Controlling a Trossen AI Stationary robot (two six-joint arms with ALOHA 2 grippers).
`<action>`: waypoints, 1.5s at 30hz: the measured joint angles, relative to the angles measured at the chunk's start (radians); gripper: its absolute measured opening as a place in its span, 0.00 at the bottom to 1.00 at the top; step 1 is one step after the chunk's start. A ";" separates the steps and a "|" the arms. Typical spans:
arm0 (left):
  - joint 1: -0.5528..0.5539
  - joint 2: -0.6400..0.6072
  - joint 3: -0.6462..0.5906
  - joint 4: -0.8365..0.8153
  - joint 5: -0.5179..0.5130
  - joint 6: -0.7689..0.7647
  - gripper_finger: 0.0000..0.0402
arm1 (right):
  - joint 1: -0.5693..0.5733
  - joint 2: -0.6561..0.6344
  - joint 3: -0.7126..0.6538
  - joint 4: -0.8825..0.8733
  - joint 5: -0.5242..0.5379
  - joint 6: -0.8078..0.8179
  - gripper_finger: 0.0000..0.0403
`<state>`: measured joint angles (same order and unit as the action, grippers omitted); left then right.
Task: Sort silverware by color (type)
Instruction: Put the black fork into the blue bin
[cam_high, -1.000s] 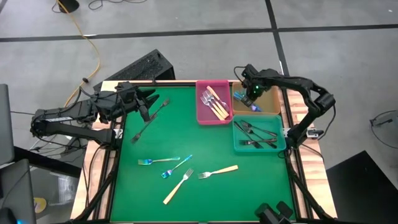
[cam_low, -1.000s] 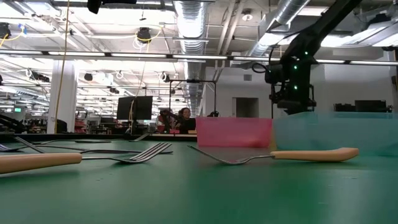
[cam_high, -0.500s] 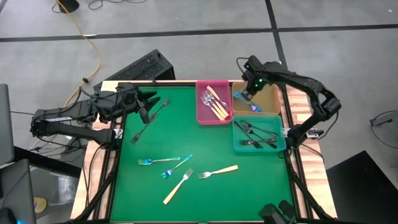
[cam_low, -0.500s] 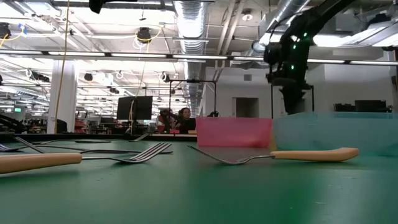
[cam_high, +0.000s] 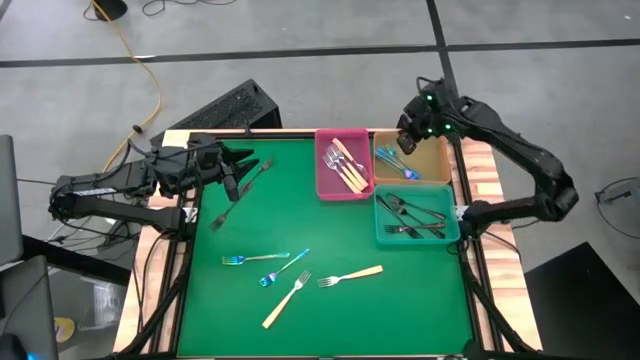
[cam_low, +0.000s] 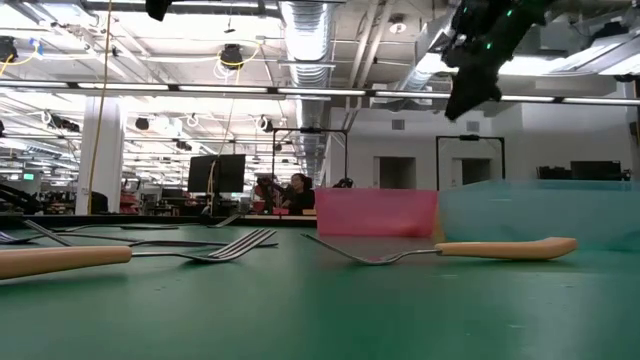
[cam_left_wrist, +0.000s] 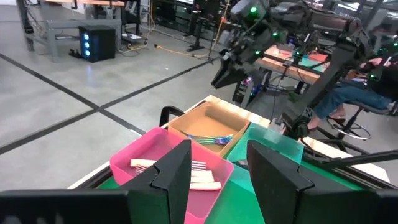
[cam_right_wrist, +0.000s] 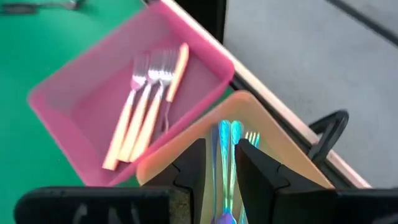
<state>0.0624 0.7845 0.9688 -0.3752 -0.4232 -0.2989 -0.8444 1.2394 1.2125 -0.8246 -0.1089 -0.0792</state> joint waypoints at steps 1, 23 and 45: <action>0.000 0.000 0.000 0.000 0.000 0.000 0.35 | 0.010 -0.016 0.000 0.000 0.000 0.000 0.27; -0.129 -0.018 0.000 -0.102 0.329 -0.042 0.35 | 0.559 -0.081 0.000 0.056 -0.222 0.181 0.27; -0.480 0.290 0.000 -0.420 0.228 -0.362 0.35 | 1.172 -0.073 -0.042 -0.072 0.186 0.584 0.27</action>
<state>-0.4180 1.0747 0.9691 -0.7953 -0.1952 -0.6604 0.3273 1.1667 1.1708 -0.8970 0.0776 0.5047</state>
